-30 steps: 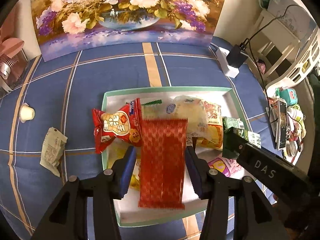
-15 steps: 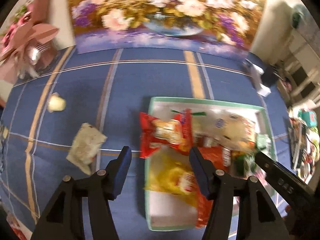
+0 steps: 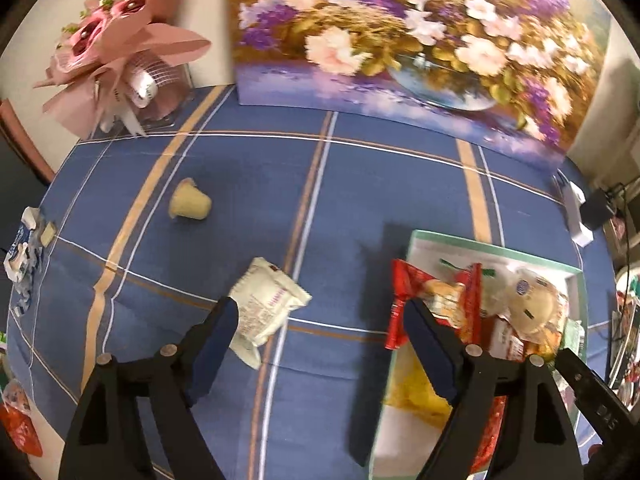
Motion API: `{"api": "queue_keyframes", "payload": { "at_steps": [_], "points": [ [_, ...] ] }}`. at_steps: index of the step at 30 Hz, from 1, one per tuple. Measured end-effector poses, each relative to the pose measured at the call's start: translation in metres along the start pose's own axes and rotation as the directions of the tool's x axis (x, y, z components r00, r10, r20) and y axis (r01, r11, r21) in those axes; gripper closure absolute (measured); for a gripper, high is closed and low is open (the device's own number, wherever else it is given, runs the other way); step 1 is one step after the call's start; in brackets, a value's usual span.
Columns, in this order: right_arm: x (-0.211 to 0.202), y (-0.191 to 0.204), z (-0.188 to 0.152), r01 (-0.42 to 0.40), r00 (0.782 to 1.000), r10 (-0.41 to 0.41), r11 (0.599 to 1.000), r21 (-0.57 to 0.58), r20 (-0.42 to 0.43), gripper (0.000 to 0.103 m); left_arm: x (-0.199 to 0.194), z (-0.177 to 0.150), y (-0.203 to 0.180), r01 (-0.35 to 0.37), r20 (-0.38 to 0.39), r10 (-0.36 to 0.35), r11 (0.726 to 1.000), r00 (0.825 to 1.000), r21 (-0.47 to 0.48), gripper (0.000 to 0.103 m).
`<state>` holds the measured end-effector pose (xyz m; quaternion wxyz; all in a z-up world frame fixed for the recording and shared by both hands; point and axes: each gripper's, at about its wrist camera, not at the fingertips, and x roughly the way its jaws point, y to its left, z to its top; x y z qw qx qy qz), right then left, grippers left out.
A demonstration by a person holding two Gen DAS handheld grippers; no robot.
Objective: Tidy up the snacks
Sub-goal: 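Move both tools back over the white pastry and pudding cup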
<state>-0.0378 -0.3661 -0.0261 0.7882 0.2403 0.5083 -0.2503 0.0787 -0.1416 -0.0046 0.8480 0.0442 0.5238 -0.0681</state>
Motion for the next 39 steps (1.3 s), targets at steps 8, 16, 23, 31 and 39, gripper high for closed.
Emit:
{"api": "queue_keyframes", "payload": {
  "at_steps": [8, 16, 23, 31, 39],
  "points": [
    [-0.003, 0.015, 0.000, -0.028, 0.999, 0.029, 0.999, -0.033, 0.029, 0.000, 0.004, 0.006, 0.033, -0.019, 0.019, 0.021, 0.996, 1.000, -0.082, 0.000],
    [-0.002, 0.025, -0.001, -0.021, 0.999, 0.023, 0.998, -0.066, 0.031, 0.000, 0.004, 0.010, 0.060, -0.043, 0.022, 0.046, 0.990, 0.999, -0.132, 0.000],
    [-0.007, 0.037, -0.003, -0.023, 0.998, 0.029, 0.995, -0.097, 0.060, 0.000, 0.001, 0.012, 0.077, -0.131, 0.017, 0.135, 0.979, 0.991, -0.156, 0.000],
    [-0.009, 0.053, -0.007, -0.054, 0.996, 0.060, 0.994, -0.099, 0.063, 0.000, -0.001, 0.011, 0.106, -0.184, -0.032, 0.181, 0.962, 0.983, -0.203, 0.000],
    [-0.007, 0.084, -0.013, -0.059, 0.995, 0.070, 0.986, -0.154, 0.070, 0.000, 0.001, 0.010, 0.134, -0.187, -0.060, 0.178, 0.961, 0.982, -0.204, 0.000]
  ]
}}
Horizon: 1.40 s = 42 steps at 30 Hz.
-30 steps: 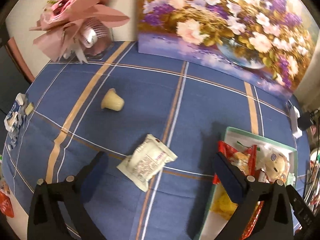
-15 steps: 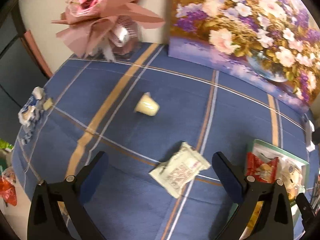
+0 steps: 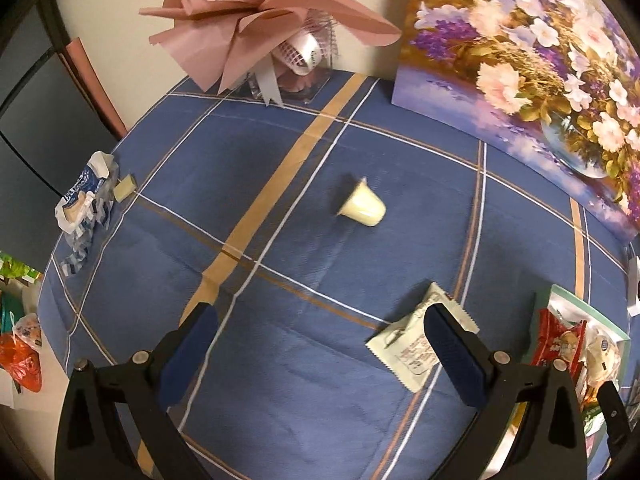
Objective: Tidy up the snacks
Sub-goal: 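Move both tools back over the white pastry and pudding cup, then grasp the white-wrapped pastry with the right tool while the left tool grasps the cream pudding cup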
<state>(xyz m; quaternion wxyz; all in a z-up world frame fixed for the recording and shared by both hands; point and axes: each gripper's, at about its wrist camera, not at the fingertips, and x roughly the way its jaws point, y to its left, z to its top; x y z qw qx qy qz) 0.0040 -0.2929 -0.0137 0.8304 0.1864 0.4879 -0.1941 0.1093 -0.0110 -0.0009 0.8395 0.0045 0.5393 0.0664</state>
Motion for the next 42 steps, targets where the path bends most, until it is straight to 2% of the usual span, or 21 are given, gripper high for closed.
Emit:
{"api": "queue_keyframes", "payload": {
  "at_steps": [9, 18, 25, 31, 42],
  "points": [
    [0.011, 0.056, -0.009, -0.031, 0.999, 0.029, 0.995, -0.091, -0.024, 0.000, 0.012, 0.008, 0.040, -0.038, -0.023, 0.037, 0.999, 0.999, -0.030, 0.000],
    [0.020, 0.111, -0.020, -0.099, 0.994, 0.091, 0.981, -0.164, -0.055, 0.000, 0.030, 0.010, 0.074, -0.030, -0.056, 0.024, 0.995, 0.998, -0.099, 0.000],
    [0.033, 0.149, -0.030, -0.124, 0.991, 0.110, 0.969, -0.213, -0.079, 0.000, 0.058, 0.009, 0.075, -0.010, -0.115, -0.002, 0.994, 0.993, -0.108, 0.000],
    [0.060, 0.168, -0.039, -0.140, 0.985, 0.111, 0.962, -0.236, -0.133, 0.002, 0.083, 0.008, 0.072, -0.003, -0.169, -0.018, 0.993, 0.985, -0.120, 0.000],
    [0.100, 0.185, -0.044, -0.150, 0.974, 0.104, 0.961, -0.232, -0.200, 0.003, 0.107, 0.013, 0.066, -0.041, -0.198, 0.017, 0.992, 0.980, -0.115, 0.000]
  ]
}}
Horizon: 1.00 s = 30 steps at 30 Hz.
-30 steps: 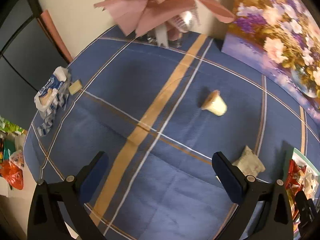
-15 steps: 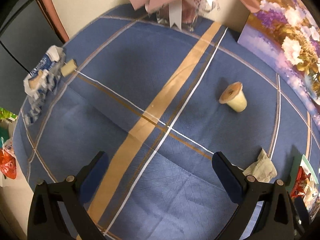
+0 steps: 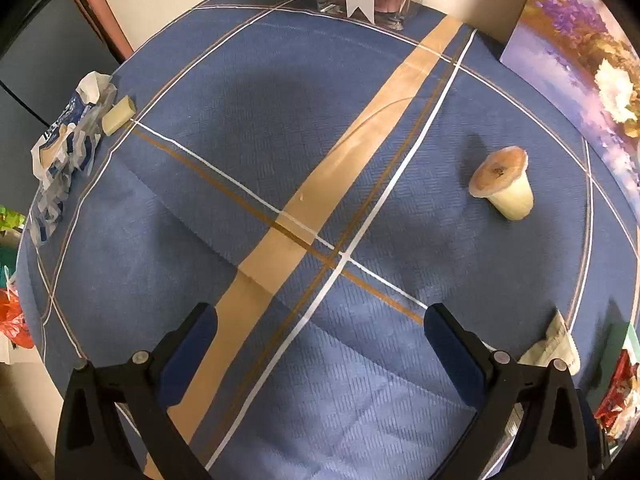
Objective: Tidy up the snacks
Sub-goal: 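Grasp the white-wrapped pastry with the right tool while the left tool grasps the cream pudding cup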
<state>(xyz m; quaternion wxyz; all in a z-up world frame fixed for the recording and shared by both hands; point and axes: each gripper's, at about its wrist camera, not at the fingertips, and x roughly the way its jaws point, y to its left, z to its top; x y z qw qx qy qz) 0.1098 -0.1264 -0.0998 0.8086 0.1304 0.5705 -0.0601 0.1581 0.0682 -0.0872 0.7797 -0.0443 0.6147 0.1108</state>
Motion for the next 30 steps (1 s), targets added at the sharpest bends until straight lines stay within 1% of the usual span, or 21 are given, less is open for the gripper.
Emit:
{"api": "queue_keyframes", "payload": {
  "at_steps": [3, 8, 13, 14, 16, 17, 19, 21, 26, 30],
  "points": [
    [0.010, 0.000, 0.003, 0.000, 1.000, 0.000, 1.000, 0.009, -0.013, 0.003, 0.002, 0.002, -0.004, -0.007, -0.002, 0.007, 1.000, 1.000, 0.006, 0.000],
    [0.017, 0.010, 0.011, 0.020, 1.000, -0.020, 1.000, 0.013, 0.005, 0.004, 0.003, 0.009, -0.013, -0.020, 0.003, 0.020, 1.000, 1.000, 0.019, 0.000],
    [0.024, 0.025, 0.014, 0.083, 0.996, -0.083, 0.996, -0.031, 0.014, 0.004, 0.003, 0.011, -0.015, -0.030, 0.002, 0.030, 0.999, 1.000, 0.020, 0.000],
    [0.025, 0.027, 0.015, 0.089, 0.996, -0.088, 0.995, -0.039, 0.015, 0.005, 0.004, 0.012, -0.016, -0.030, 0.003, 0.030, 0.999, 1.000, 0.023, 0.000],
    [0.025, 0.030, 0.015, 0.100, 0.995, -0.099, 0.993, -0.055, 0.018, 0.013, 0.004, 0.012, -0.017, -0.030, 0.006, 0.029, 0.999, 1.000, 0.026, 0.000],
    [0.023, 0.031, 0.013, 0.104, 0.994, -0.103, 0.993, -0.059, 0.022, 0.022, 0.003, 0.011, -0.017, -0.029, 0.008, 0.029, 0.999, 1.000, 0.026, 0.000],
    [0.019, 0.028, 0.014, 0.100, 0.995, -0.099, 0.993, -0.055, 0.024, 0.031, 0.001, 0.011, -0.018, -0.026, 0.012, 0.026, 0.999, 1.000, 0.025, 0.000],
    [0.019, 0.025, 0.015, 0.094, 0.996, -0.093, 0.994, -0.052, 0.017, 0.037, 0.000, 0.012, -0.019, -0.023, 0.015, 0.022, 0.999, 1.000, 0.030, 0.000],
    [0.019, 0.023, 0.016, 0.084, 0.996, -0.083, 0.995, -0.050, 0.022, 0.042, -0.002, 0.010, -0.023, -0.003, 0.012, 0.002, 0.999, 1.000, 0.038, 0.000],
    [0.013, 0.016, 0.015, 0.075, 0.996, -0.072, 0.996, -0.050, 0.045, 0.045, -0.002, 0.012, -0.029, 0.017, 0.010, -0.018, 0.999, 1.000, 0.039, 0.000]
  ]
}}
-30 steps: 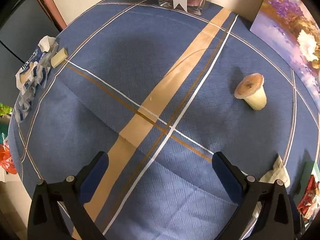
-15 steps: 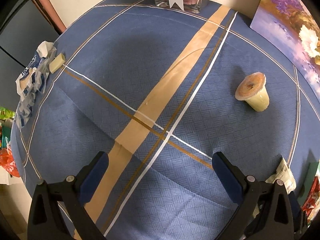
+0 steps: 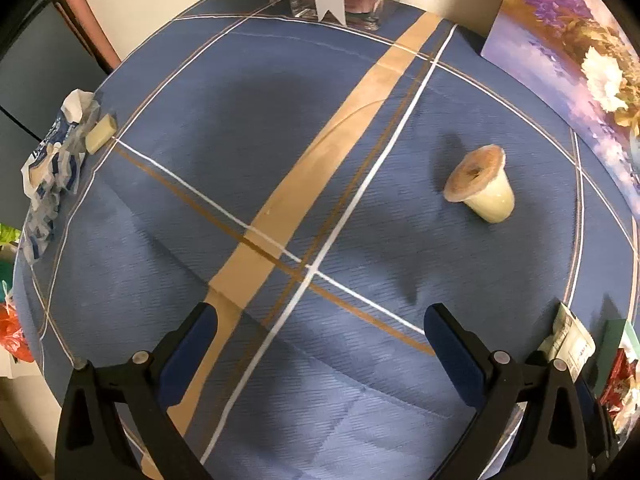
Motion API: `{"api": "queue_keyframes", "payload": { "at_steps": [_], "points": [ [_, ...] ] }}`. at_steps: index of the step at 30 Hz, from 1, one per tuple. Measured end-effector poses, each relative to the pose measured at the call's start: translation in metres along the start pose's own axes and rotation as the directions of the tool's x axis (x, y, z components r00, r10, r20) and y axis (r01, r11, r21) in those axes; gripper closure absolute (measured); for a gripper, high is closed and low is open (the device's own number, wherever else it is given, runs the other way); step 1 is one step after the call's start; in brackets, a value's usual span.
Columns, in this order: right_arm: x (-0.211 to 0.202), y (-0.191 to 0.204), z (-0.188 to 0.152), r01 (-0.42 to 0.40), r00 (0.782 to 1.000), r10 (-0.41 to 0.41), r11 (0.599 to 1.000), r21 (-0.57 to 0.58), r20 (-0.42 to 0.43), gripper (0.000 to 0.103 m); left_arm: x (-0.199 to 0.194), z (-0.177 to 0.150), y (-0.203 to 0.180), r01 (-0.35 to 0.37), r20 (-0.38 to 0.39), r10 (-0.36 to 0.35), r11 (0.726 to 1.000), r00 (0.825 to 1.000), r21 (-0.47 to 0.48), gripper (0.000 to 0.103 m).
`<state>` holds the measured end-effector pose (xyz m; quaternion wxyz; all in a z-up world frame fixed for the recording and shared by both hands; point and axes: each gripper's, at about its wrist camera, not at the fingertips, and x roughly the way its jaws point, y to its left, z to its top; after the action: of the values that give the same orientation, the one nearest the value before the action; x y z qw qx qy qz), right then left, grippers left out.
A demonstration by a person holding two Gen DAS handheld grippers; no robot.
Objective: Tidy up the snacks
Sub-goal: 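Grasp the white-wrapped pastry with the right tool while the left tool grasps the cream pudding cup, then carry the pastry and pudding cup over the white tray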
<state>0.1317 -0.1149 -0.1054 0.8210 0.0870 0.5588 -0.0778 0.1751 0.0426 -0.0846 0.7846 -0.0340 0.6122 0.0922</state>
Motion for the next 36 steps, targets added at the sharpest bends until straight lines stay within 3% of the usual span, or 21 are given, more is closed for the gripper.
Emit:
{"api": "queue_keyframes", "payload": {
  "at_steps": [6, 9, 16, 17, 18, 19, 23, 25, 27, 36],
  "points": [
    [-0.007, -0.013, 0.010, -0.023, 0.999, 0.022, 1.000, 0.017, 0.044, 0.048, -0.011, 0.011, -0.022, 0.049, 0.045, -0.051, 0.998, 0.998, 0.029, 0.000],
    [-0.005, -0.017, 0.016, -0.030, 0.998, 0.029, 0.999, 0.017, 0.062, 0.048, -0.019, 0.019, -0.036, 0.056, 0.106, -0.064, 0.995, 0.992, 0.084, 0.000],
    [0.005, -0.022, 0.027, -0.057, 0.995, 0.056, 0.998, 0.019, 0.080, 0.048, -0.013, 0.038, -0.064, 0.083, 0.139, -0.115, 0.973, 0.984, 0.215, 0.002],
    [0.006, -0.022, 0.029, -0.062, 0.995, 0.061, 0.998, 0.018, 0.084, 0.048, -0.011, 0.041, -0.069, 0.077, 0.145, -0.113, 0.969, 0.983, 0.234, 0.005],
    [0.005, -0.024, 0.030, -0.066, 0.994, 0.065, 0.998, 0.017, 0.088, 0.048, -0.010, 0.044, -0.071, 0.070, 0.151, -0.111, 0.965, 0.982, 0.253, 0.020],
    [0.006, -0.024, 0.031, -0.069, 0.994, 0.067, 0.998, 0.014, 0.091, 0.048, -0.008, 0.044, -0.074, 0.064, 0.156, -0.110, 0.961, 0.982, 0.270, 0.027],
    [0.010, -0.024, 0.035, -0.075, 0.992, 0.074, 0.997, 0.008, 0.100, 0.048, -0.003, 0.048, -0.086, 0.042, 0.167, -0.100, 0.947, 0.981, 0.319, 0.034],
    [0.010, -0.026, 0.036, -0.081, 0.992, 0.079, 0.997, 0.010, 0.102, 0.048, -0.002, 0.046, -0.089, 0.034, 0.168, -0.096, 0.941, 0.981, 0.337, 0.044],
    [0.011, -0.026, 0.037, -0.083, 0.991, 0.082, 0.996, 0.008, 0.103, 0.048, 0.001, 0.047, -0.092, 0.044, 0.157, -0.104, 0.938, 0.982, 0.343, 0.062],
    [0.005, -0.028, 0.033, -0.089, 0.991, 0.088, 0.996, 0.006, 0.104, 0.048, -0.009, 0.040, -0.082, 0.064, 0.149, -0.107, 0.962, 0.983, 0.266, 0.062]
  ]
}}
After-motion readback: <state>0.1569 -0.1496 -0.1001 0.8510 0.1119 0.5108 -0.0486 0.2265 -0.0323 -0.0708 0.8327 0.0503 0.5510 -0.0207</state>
